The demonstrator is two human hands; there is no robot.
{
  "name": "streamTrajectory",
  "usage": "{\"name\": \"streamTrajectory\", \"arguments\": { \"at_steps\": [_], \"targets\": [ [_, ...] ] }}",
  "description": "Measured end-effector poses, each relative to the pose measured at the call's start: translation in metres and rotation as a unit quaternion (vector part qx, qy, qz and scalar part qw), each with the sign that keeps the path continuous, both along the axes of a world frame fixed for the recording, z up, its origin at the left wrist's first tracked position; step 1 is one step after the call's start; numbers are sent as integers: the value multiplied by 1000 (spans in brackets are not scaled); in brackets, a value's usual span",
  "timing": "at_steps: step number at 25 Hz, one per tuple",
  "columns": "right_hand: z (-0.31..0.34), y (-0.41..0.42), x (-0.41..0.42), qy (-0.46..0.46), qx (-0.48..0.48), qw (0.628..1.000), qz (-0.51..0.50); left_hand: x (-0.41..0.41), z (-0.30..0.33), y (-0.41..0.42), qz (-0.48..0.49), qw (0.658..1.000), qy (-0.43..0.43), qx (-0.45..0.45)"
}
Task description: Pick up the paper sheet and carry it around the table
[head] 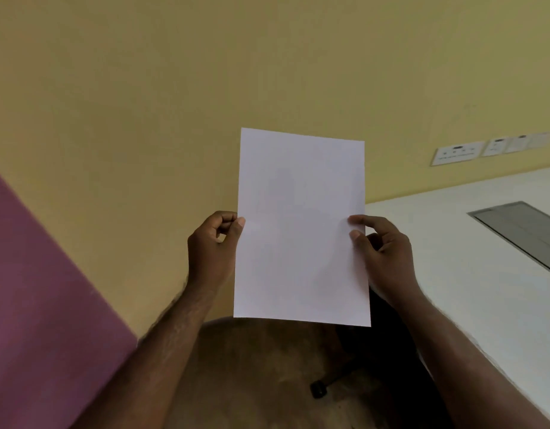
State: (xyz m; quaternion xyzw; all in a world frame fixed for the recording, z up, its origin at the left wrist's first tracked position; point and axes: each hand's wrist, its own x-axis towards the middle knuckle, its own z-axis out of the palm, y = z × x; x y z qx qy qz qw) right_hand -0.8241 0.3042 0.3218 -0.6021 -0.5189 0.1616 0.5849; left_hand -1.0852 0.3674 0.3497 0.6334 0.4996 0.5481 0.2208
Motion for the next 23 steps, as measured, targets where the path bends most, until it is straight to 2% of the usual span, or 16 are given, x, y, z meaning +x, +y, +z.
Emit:
{"name": "streamTrajectory", "arguments": {
  "at_steps": [4,9,16,23],
  "targets": [
    [10,36,35,29,7,994,-108,53,18,91,-110,994,18,8],
    [3,54,105,47,5,972,-232,158,18,162,-231,972,30,15],
    [-17,71,215,67,-7,924,-377,323,-4,226,-385,921,49,28],
    [-48,90,278,93,-43,882,-460,442,-39,269,-478,873,94,32]
  ]
}}
